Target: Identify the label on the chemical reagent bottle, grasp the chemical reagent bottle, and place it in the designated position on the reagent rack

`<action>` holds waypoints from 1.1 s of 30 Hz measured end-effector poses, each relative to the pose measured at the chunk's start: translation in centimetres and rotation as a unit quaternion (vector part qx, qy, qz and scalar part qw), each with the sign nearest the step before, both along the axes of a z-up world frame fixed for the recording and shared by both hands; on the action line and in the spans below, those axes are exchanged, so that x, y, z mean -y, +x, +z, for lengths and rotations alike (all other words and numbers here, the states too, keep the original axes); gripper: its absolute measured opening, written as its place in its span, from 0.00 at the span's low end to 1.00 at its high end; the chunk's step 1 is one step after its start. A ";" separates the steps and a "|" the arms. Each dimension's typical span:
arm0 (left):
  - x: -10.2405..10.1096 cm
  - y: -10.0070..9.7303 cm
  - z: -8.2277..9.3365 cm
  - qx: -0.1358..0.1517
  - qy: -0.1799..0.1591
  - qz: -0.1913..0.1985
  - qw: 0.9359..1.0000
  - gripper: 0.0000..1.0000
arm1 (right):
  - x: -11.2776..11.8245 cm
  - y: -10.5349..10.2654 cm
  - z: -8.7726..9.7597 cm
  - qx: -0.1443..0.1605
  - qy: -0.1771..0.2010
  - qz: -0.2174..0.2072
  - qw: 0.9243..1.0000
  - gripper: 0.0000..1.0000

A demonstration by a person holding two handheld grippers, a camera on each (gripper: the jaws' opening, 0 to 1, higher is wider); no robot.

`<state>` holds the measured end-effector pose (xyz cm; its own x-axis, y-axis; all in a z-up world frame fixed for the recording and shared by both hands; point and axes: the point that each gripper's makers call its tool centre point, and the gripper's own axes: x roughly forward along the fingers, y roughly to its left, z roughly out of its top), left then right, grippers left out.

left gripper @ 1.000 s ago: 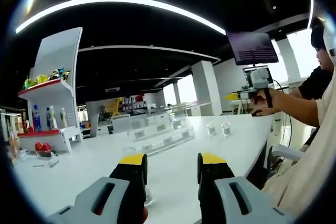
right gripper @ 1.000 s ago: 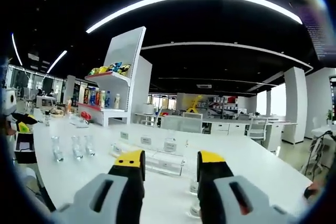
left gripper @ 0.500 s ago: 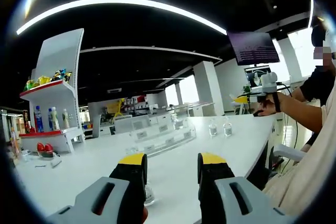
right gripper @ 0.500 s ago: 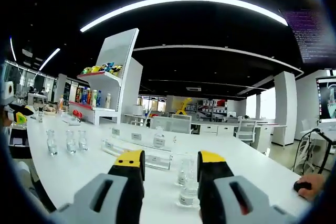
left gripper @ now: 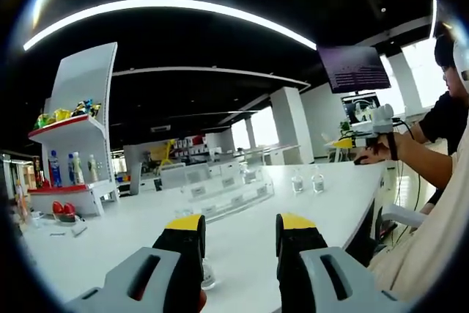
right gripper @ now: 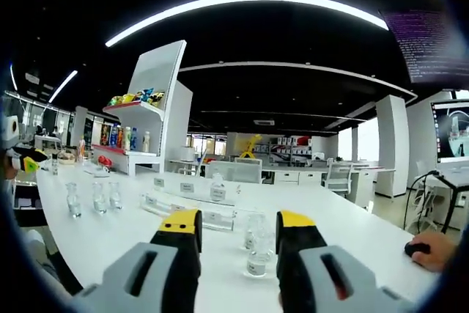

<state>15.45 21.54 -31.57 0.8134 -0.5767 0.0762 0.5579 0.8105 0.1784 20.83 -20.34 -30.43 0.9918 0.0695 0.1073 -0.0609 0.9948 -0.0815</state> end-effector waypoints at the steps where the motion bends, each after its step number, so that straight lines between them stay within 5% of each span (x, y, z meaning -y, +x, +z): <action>1: 0.0 0.0 0.0 0.000 0.001 0.001 1.000 0.39 | 0.0 0.0 0.0 0.000 0.000 0.000 1.000 0.40; 33: -0.2 0.0 0.1 0.001 -0.002 0.002 1.000 0.40 | -0.2 -1.6 -0.7 -0.002 0.007 0.012 1.000 0.42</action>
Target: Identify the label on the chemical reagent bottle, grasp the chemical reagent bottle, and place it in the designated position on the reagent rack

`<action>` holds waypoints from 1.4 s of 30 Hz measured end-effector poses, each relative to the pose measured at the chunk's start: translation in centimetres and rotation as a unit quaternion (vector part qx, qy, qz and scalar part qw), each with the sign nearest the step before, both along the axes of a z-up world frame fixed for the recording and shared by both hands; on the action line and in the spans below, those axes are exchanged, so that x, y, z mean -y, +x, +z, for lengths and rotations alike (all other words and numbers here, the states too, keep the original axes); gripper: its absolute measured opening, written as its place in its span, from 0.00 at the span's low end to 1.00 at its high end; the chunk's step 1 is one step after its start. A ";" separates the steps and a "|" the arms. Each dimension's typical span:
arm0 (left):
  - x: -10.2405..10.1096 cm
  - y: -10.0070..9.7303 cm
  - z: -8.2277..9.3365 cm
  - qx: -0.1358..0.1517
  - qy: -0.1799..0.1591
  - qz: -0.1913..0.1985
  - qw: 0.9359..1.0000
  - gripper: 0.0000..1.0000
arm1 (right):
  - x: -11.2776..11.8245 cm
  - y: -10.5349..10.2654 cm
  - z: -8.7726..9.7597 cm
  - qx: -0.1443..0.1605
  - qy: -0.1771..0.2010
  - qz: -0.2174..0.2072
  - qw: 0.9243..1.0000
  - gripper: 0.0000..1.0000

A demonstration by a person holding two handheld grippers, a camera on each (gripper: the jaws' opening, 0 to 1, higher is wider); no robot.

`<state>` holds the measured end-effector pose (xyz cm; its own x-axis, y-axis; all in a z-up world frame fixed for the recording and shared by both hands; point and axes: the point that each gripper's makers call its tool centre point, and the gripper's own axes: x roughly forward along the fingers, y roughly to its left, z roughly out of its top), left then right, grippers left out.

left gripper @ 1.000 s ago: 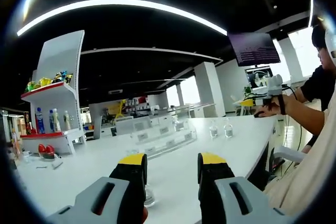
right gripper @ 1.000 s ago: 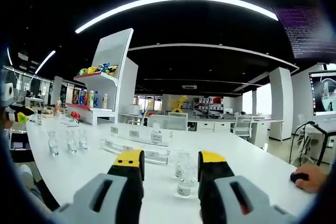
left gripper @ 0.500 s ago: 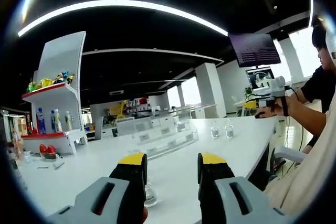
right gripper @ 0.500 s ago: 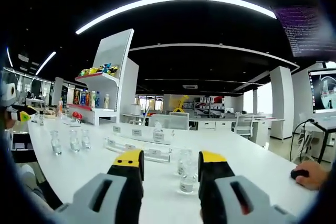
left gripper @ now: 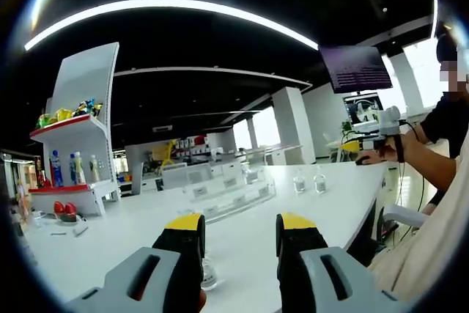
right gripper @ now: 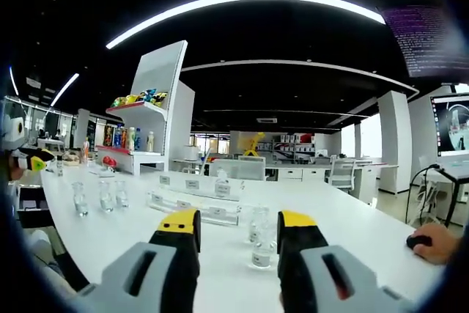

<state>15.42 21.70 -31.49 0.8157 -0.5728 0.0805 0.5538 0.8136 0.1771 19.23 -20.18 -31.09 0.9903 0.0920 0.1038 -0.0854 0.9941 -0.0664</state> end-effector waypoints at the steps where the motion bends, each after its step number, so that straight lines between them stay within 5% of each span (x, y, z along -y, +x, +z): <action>1: 0.1 0.0 -0.1 -0.001 0.000 -0.001 1.000 0.40 | 0.0 0.0 0.0 0.000 0.001 0.001 1.000 0.42; 42: -1.4 0.3 -1.4 -0.022 0.016 0.001 1.000 0.40 | 1.7 0.6 -1.6 -0.019 0.013 -0.007 1.000 0.42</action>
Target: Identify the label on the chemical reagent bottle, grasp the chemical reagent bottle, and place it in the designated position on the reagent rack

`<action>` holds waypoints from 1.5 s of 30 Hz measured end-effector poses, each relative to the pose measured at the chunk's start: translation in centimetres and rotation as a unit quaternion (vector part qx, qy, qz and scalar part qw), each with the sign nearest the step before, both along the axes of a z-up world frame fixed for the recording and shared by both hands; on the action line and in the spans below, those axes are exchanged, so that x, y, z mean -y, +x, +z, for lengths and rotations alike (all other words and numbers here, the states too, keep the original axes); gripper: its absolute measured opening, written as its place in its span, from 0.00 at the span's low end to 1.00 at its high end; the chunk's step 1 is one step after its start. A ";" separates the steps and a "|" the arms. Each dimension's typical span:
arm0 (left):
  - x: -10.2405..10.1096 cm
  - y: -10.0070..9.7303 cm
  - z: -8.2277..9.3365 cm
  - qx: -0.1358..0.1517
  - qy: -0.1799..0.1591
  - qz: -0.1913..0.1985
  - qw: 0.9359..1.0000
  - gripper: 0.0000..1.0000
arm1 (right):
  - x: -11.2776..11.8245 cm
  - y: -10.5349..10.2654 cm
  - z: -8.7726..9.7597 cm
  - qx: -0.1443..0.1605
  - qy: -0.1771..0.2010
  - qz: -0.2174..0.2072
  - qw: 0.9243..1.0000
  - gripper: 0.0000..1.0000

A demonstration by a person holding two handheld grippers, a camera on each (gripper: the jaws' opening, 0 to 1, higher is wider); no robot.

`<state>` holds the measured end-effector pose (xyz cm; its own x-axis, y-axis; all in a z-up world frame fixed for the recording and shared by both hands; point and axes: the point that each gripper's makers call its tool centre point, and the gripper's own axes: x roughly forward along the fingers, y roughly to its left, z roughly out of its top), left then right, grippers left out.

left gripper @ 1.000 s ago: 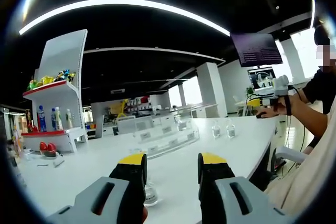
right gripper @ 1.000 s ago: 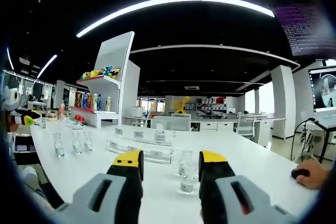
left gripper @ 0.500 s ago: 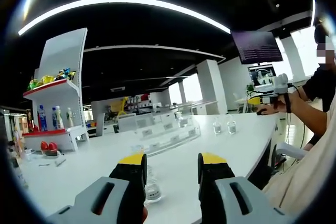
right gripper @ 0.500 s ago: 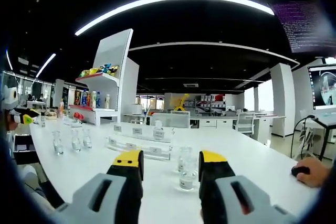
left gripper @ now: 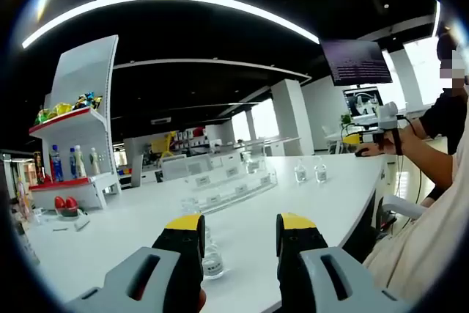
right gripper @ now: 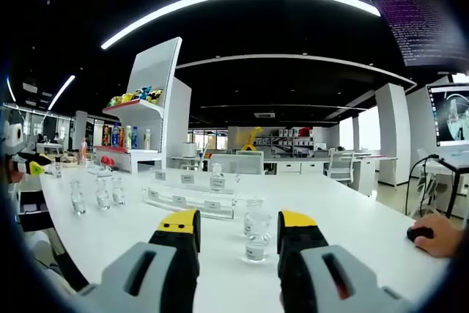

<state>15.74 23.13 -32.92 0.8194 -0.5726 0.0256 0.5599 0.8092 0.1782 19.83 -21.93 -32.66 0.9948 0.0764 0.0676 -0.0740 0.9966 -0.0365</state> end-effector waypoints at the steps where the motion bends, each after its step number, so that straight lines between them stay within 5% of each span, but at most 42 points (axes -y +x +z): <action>1: 0.0 0.0 0.0 0.000 0.000 -0.001 1.000 0.40 | 0.1 0.0 -0.1 -0.002 -0.001 -0.002 1.000 0.42; 31: 0.7 0.2 0.0 0.003 -0.001 -0.013 1.000 0.41 | -1.2 1.7 -3.2 -0.041 -0.004 0.004 0.999 0.41; 45: 0.0 0.2 0.2 0.007 -0.010 -0.006 1.000 0.41 | -1.3 2.0 -3.1 -0.040 -0.006 0.001 0.999 0.41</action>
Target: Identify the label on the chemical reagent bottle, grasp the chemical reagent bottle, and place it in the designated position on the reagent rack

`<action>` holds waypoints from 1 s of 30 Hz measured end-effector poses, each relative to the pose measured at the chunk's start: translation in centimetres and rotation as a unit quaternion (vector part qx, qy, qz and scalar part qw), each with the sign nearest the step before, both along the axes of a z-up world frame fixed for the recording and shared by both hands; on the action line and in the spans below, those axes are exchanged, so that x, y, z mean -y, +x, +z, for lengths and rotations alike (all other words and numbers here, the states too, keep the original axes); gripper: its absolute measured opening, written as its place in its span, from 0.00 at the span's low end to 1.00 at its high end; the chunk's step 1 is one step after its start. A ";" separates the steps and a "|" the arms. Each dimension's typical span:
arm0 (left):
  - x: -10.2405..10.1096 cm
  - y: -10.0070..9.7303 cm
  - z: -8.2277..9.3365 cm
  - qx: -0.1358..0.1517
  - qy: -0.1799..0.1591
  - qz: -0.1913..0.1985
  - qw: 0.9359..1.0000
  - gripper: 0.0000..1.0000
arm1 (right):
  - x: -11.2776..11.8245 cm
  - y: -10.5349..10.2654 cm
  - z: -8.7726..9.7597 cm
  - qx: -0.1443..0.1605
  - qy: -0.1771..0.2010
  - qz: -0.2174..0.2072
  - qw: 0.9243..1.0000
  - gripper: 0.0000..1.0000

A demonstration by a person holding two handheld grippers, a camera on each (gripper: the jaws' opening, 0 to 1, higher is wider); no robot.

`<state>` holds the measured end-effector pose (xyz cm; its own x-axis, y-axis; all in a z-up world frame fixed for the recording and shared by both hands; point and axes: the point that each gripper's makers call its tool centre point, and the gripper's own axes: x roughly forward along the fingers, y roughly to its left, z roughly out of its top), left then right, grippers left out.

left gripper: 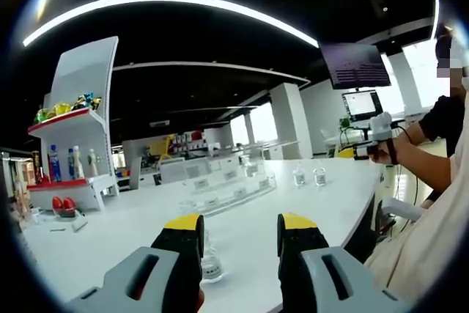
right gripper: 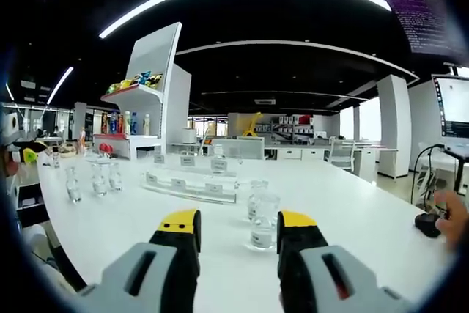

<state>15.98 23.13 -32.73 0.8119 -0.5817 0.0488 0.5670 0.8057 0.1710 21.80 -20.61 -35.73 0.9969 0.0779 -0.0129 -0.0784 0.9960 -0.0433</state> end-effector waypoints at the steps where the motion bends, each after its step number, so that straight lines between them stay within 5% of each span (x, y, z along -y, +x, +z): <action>1: 0.0 0.0 0.0 0.000 0.000 0.000 1.000 0.41 | 0.1 0.1 -0.1 -0.001 0.000 -0.001 1.000 0.41; 30: 0.4 0.2 -0.1 -0.004 0.004 -0.003 1.000 0.41 | 1.9 3.9 -2.2 -0.030 -0.013 -0.028 0.999 0.41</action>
